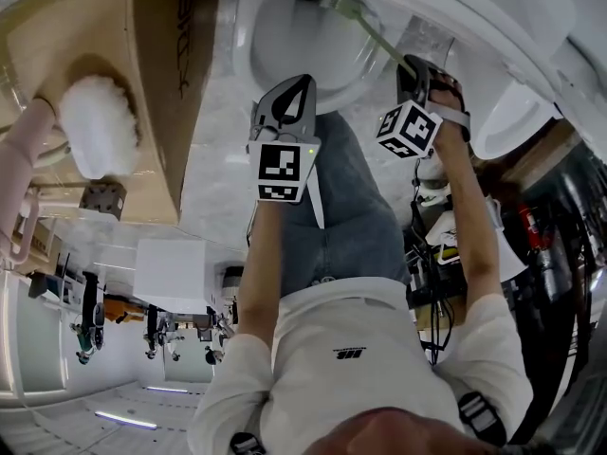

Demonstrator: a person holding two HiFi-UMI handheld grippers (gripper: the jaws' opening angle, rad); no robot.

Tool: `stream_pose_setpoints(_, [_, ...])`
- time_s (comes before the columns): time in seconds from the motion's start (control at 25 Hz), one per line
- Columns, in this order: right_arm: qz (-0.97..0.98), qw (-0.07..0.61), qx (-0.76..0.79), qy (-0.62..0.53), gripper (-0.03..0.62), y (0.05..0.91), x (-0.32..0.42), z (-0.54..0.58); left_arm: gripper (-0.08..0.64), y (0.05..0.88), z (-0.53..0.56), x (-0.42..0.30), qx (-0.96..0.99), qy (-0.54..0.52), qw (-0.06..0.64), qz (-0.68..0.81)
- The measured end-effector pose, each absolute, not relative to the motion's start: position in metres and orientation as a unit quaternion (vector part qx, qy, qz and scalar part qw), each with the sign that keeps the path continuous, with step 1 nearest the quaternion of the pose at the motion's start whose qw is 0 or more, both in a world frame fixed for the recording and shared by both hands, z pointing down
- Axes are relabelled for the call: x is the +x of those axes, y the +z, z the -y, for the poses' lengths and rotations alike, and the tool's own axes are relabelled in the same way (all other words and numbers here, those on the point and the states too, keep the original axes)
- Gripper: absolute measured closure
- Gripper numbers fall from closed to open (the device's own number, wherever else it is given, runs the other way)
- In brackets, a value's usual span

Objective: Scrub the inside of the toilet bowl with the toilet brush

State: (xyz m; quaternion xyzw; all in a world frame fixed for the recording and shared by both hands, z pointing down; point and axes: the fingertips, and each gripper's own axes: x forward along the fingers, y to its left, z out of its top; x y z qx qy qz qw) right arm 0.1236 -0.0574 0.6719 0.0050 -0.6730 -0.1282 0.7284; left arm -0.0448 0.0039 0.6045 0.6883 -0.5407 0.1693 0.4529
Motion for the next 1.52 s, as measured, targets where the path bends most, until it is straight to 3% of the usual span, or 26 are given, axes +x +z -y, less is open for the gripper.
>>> stream_pose_setpoints(0.36, [0.677,0.716,-0.018,-0.168,0.514,0.671,0.109,0.069,0.549,0.604,-0.007,-0.05,0.682,0.166,0.452,0.55])
stream_pose_setpoints(0.72, [0.697,0.713,0.069,0.033,0.514,0.674,0.111,0.067,0.549,0.603,-0.016,-0.051,0.684,0.169,0.453,0.546])
stream_pose_setpoints(1.12, [0.68,0.651,0.19,0.279,0.512,0.676,0.094,0.059,0.549,0.605,-0.028,-0.051,0.691,0.178,0.454,0.533])
stream_pose_setpoints(1.52, [0.681,0.628,0.222,0.304,0.512,0.659,0.068,0.06,0.549,0.601,-0.034,-0.053,0.702,0.177,0.451,0.522])
